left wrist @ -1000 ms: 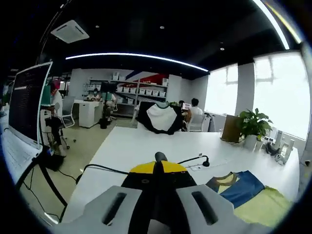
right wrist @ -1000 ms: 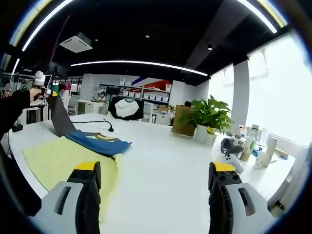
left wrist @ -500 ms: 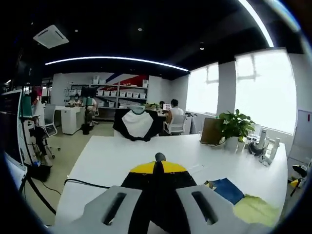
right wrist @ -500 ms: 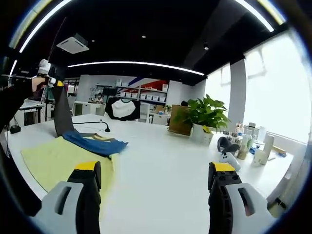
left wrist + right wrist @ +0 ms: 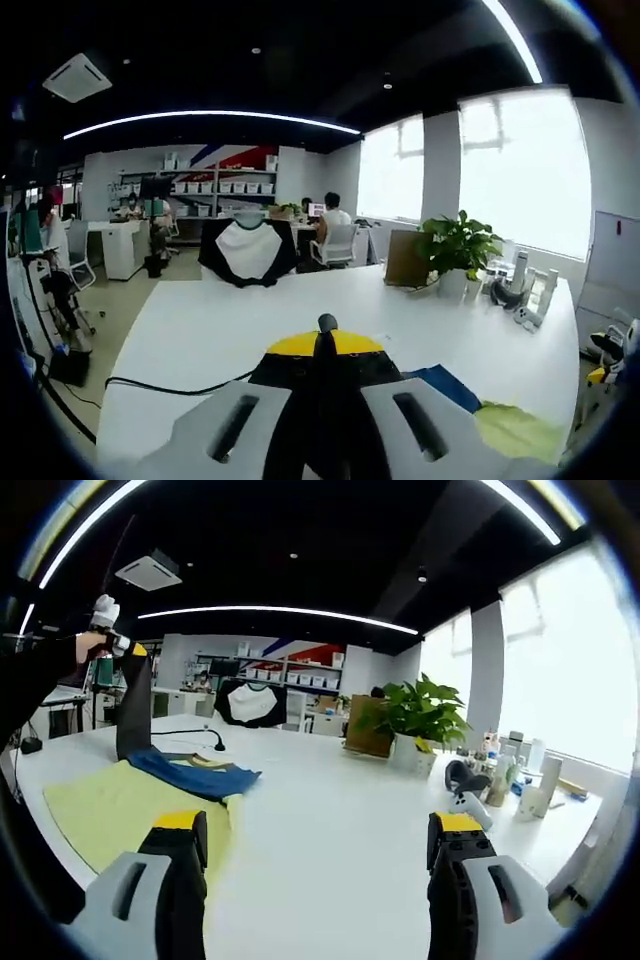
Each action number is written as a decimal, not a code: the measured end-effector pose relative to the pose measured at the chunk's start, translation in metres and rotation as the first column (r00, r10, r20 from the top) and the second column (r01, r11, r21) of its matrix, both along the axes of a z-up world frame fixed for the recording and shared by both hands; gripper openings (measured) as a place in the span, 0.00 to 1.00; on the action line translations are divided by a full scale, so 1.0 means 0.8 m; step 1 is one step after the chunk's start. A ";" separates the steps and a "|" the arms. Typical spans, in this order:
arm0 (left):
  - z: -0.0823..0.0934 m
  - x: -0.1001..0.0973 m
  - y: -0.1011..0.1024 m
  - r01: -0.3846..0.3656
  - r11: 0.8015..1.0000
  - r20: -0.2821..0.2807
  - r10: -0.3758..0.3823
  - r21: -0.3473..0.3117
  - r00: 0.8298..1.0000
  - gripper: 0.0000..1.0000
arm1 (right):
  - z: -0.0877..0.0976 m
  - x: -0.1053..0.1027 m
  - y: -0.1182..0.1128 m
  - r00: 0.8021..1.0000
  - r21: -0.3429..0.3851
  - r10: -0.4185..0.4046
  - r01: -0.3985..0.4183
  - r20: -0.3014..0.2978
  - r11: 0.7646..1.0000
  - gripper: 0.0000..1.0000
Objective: Fold the garment on the visible template until the final outline fits inside the template.
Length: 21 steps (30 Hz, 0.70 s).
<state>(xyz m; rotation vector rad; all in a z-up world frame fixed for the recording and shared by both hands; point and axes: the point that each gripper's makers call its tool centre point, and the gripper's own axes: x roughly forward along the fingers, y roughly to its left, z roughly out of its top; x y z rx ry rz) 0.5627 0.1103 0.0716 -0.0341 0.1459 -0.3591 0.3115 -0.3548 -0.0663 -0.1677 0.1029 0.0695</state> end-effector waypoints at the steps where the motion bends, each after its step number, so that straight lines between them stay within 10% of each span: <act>1: 0.000 0.003 -0.009 0.007 1.000 0.000 -0.007 0.002 1.000 0.02 | 0.000 0.000 0.000 1.000 0.001 0.001 -0.001 -0.001 1.000 0.94; 21: -0.051 0.026 -0.142 0.180 0.975 -0.076 -0.191 -0.132 0.979 0.02 | -0.010 0.012 0.014 0.999 0.015 0.033 -0.033 -0.021 0.999 0.92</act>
